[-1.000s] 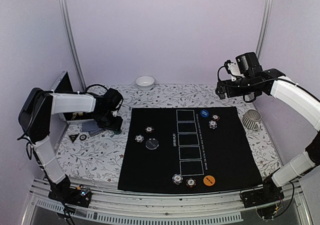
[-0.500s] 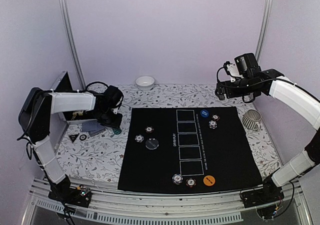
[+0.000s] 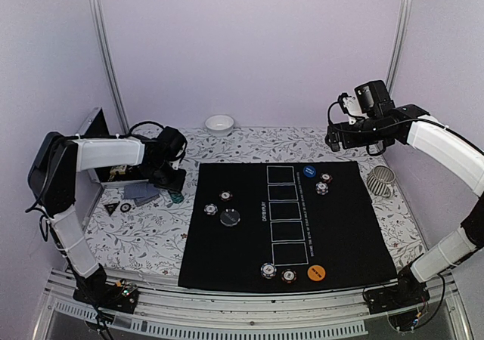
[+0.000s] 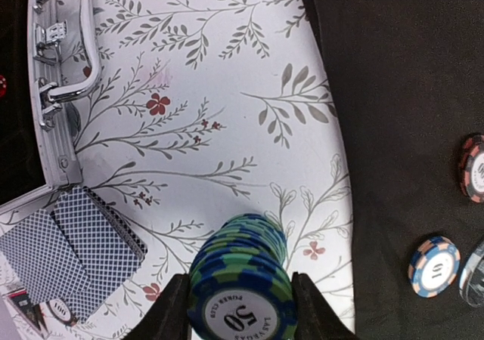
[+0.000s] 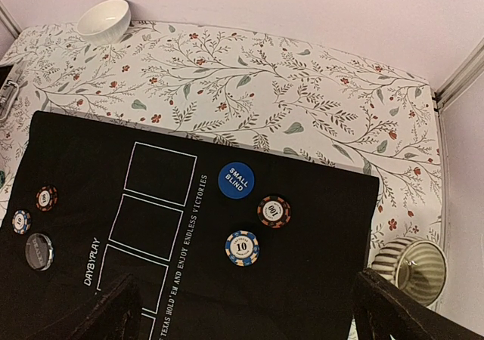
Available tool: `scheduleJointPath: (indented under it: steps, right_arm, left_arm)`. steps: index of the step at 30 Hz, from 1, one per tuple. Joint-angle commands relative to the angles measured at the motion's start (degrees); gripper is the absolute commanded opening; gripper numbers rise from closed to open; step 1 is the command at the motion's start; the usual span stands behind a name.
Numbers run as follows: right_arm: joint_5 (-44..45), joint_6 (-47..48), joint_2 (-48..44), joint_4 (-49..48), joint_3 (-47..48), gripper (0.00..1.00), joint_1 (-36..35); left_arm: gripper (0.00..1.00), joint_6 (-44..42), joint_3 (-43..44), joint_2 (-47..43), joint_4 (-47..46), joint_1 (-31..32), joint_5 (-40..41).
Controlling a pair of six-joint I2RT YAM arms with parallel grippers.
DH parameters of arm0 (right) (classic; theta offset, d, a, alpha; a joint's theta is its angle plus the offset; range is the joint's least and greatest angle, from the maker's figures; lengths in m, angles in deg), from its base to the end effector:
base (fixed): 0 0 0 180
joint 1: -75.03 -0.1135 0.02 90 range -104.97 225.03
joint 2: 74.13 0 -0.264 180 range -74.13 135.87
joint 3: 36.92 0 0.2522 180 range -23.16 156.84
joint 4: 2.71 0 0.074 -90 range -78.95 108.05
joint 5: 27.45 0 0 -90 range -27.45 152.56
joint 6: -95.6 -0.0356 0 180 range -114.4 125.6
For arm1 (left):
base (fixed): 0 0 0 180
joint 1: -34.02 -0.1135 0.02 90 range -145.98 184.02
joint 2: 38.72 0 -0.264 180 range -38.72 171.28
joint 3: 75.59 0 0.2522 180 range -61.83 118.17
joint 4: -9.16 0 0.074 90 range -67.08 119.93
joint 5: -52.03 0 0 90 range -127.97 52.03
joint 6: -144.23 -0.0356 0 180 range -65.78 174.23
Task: Distribute texas hold em gaming equipment
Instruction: Pick up the pile of poker chips from the chip case, then place the pile of poker chips at the dealer area.
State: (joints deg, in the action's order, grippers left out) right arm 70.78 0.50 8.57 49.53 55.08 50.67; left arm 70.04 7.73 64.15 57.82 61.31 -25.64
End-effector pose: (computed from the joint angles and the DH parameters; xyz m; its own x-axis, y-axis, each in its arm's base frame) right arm 0.2893 0.1254 0.3417 -0.6459 -0.1959 -0.7378 -0.2564 0.9661 -0.0321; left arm 0.3206 -0.1569 0.1855 -0.8968 0.1632 -0.4112 0.1384 0.9863 0.0896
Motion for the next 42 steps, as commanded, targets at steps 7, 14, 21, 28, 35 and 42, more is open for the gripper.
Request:
scheduleJointPath:
  steps: [7, 14, 21, 28, 35, 42]
  right_arm:
    - [0.0, 0.4, 0.5, -0.5, -0.7, 0.99, 0.0]
    - [-0.6, 0.3, 0.5, -0.4, -0.6, 0.99, 0.1]
    - [-0.8, 0.3, 0.5, -0.4, -0.7, 0.99, 0.1]
    - [-0.3, 0.4, 0.0, -0.4, -0.9, 0.99, 0.1]
    - [-0.4, 0.3, 0.4, -0.5, -0.9, 0.99, 0.1]
    - [-0.3, 0.4, 0.0, -0.5, -0.7, 0.99, 0.1]
  left_arm:
    - [0.0, -8.0, 1.1, -7.9, 1.8, 11.3, -1.0]
    - [0.0, -10.8, -7.0, -10.2, -2.8, 22.9, -7.9]
    - [0.0, -10.1, -7.8, -4.9, -5.4, 24.7, -3.5]
    - [0.0, -10.1, -6.8, 1.2, -6.2, 24.7, -0.1]
    - [0.11, -9.5, -5.7, 3.2, -7.8, 24.7, 1.0]
    - [0.28, -10.3, -5.8, 5.2, -5.5, 24.7, -1.4]
